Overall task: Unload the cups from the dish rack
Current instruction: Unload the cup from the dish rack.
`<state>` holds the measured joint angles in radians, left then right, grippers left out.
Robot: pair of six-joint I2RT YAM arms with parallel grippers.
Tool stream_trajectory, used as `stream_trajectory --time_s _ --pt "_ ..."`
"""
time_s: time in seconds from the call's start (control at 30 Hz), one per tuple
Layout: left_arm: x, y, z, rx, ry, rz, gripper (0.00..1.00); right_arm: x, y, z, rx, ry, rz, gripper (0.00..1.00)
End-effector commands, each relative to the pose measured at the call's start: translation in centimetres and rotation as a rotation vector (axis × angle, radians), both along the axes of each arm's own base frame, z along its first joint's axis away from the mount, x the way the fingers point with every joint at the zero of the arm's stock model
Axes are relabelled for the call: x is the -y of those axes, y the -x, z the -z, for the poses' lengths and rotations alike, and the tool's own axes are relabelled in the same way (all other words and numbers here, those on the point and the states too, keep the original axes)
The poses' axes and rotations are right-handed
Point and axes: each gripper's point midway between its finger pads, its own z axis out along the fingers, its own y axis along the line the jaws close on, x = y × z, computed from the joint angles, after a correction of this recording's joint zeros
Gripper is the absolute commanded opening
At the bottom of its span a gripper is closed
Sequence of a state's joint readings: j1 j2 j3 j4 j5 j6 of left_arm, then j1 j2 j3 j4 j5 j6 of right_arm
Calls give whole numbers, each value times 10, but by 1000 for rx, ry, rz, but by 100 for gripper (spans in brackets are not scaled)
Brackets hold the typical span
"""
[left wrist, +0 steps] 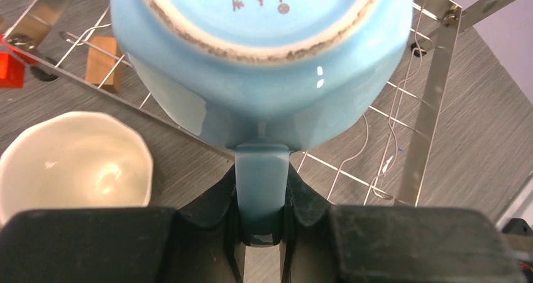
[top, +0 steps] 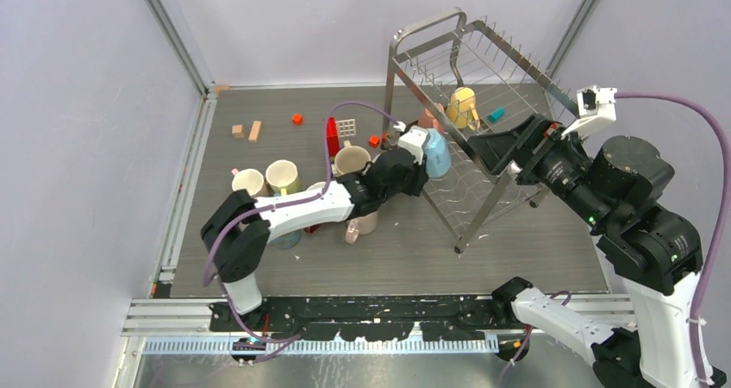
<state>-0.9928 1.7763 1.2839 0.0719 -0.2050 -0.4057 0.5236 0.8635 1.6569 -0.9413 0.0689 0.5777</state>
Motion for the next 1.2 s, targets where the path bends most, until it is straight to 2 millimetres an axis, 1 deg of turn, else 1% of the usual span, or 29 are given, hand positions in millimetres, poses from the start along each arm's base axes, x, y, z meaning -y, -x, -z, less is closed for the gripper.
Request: stream_trajectory --time_s 0.0,0.03,0.1,0.2,0.33,0.4,0.47,0.63,0.7,0.73,0.83,1.0,1.07,1.17 --pt "-15 -1 -79 95 204 -68 0 -13 -4 -17 45 -36 -52 100" --pt "-22 2 -77 83 196 -74 0 -15 -6 -15 41 -37 -54 100" --pt "-35 7 -80 74 196 -86 0 -18 -11 -11 23 -32 -54 100" --pt "-58 17 -87 64 212 -96 0 -29 -14 -3 -12 -24 -96 100" --pt "-93 28 -96 48 224 -110 0 -43 -27 11 -67 -22 -124 100" --pt "-113 37 -109 58 249 -115 0 -51 -32 16 -85 -37 -137 100" --pt "-131 46 -112 44 249 -119 0 -58 -37 20 -98 -42 -146 100" --pt "-167 62 -126 13 317 -109 0 -90 -42 26 -106 -14 -175 100" --pt "-177 69 -133 -9 358 -80 0 -107 -44 30 -105 16 -173 100" --pt "-182 72 -139 -13 381 -68 0 -115 -41 29 -97 22 -186 100" --pt "-194 81 -155 -19 437 -33 0 -141 -40 33 -96 41 -207 100" --pt "-203 95 -180 -57 572 65 0 -179 -39 34 -98 50 -252 100" --pt "-206 99 -190 -86 646 105 0 -191 -41 35 -103 48 -261 100" --pt "-215 98 -205 -102 774 153 0 -202 -46 33 -106 26 -263 100"
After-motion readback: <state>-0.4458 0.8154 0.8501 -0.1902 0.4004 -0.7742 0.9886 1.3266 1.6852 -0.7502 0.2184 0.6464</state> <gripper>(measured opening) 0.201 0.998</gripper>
